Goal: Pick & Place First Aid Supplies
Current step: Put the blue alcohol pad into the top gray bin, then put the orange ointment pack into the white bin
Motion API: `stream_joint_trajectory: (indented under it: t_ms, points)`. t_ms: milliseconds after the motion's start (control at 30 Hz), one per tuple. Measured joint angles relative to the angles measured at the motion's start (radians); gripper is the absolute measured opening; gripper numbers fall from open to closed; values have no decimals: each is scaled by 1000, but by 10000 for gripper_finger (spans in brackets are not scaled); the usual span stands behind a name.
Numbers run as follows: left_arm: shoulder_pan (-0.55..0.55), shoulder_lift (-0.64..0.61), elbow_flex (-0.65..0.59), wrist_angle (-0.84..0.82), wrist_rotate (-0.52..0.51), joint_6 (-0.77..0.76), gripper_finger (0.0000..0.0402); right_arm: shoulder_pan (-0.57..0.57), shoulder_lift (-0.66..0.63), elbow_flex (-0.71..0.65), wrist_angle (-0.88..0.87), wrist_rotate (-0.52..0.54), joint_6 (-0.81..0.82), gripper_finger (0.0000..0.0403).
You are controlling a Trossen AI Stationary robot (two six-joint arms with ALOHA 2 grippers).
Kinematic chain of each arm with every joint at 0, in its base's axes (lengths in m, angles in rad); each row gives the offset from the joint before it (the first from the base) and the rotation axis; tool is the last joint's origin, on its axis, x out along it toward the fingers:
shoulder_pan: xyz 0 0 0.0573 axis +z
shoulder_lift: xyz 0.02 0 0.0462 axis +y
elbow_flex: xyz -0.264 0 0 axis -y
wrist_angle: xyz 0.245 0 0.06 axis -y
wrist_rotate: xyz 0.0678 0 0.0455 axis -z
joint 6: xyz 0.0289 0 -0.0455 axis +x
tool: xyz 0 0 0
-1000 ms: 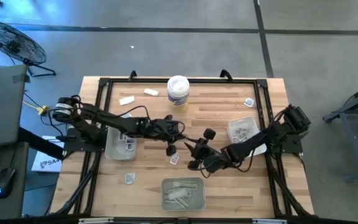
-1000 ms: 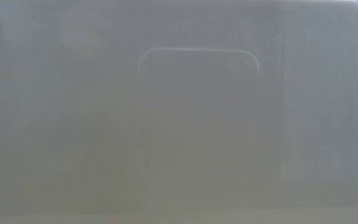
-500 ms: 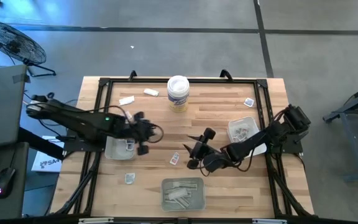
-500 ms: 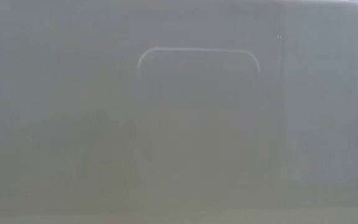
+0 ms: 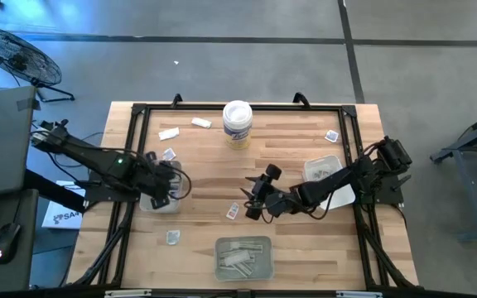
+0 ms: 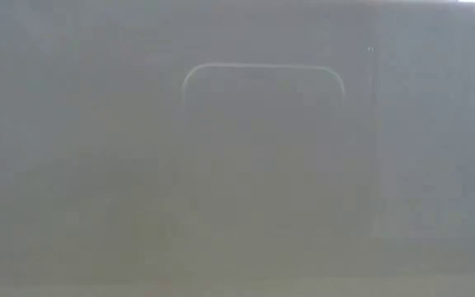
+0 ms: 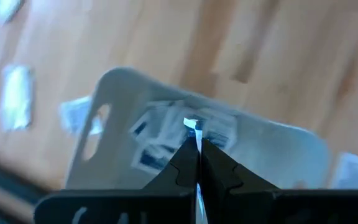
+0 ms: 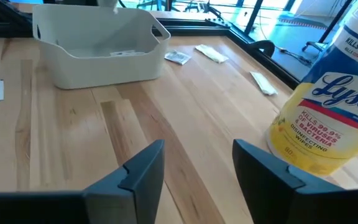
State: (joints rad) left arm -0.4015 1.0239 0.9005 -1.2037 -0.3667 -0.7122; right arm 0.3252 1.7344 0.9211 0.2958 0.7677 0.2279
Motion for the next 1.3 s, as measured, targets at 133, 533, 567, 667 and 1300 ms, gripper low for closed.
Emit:
stream_joint_trajectory:
  t_ms: [133,533,567,667,1300]
  points:
    - [2,46,0,-43,-29,-53,0,0,0,0,8,0,-8,179]
    - [2,209,-157,82,-50,-186,1,0,1,0,17,-197,-53,177]
    - [2,212,-158,84,-65,-193,1,-1,0,0,25,-234,-65,177]
    - [2,211,-158,95,-90,-198,11,-9,1,0,37,-325,-74,176]
    - [3,210,-5,218,-207,-92,151,-163,0,0,-26,-858,-98,172]
